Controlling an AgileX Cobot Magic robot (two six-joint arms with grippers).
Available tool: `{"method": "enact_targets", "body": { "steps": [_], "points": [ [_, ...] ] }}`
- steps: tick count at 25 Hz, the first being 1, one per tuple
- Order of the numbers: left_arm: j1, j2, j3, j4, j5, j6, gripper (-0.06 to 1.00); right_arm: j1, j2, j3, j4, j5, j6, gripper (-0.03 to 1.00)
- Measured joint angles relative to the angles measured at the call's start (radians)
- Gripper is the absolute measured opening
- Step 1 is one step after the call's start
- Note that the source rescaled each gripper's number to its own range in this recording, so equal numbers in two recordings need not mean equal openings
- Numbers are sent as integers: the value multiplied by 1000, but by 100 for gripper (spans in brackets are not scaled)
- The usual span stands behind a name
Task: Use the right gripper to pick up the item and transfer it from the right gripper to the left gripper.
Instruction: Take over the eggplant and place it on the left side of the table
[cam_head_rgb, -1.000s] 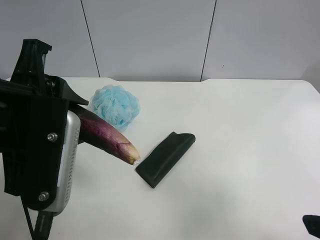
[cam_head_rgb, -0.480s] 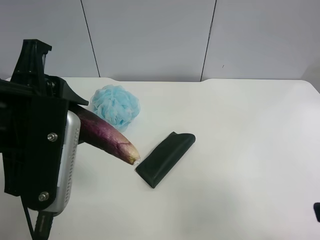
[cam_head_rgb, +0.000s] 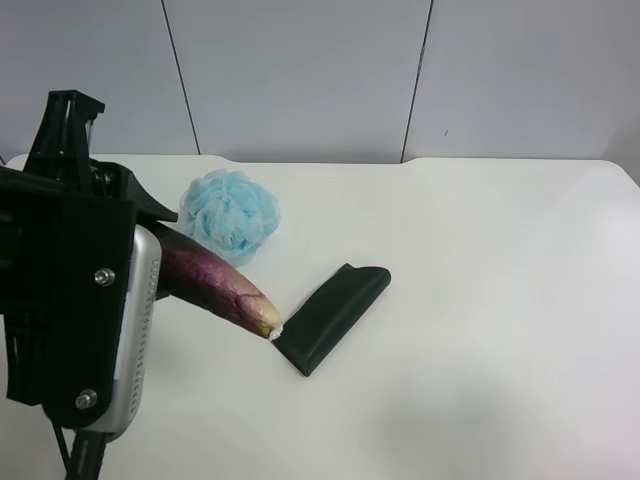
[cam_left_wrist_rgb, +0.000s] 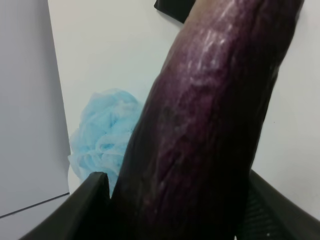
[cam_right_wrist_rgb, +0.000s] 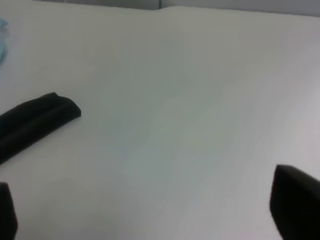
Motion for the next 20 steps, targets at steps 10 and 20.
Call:
{"method": "enact_targets", "body": {
  "steps": [10, 20],
  "points": [
    [94, 0, 0, -13, 12, -303, 0, -7, 0, 1, 0, 0, 0, 100],
    [733, 0, 0, -224, -84, -353, 0, -7, 0, 1, 0, 0, 0, 100]
  ]
}}
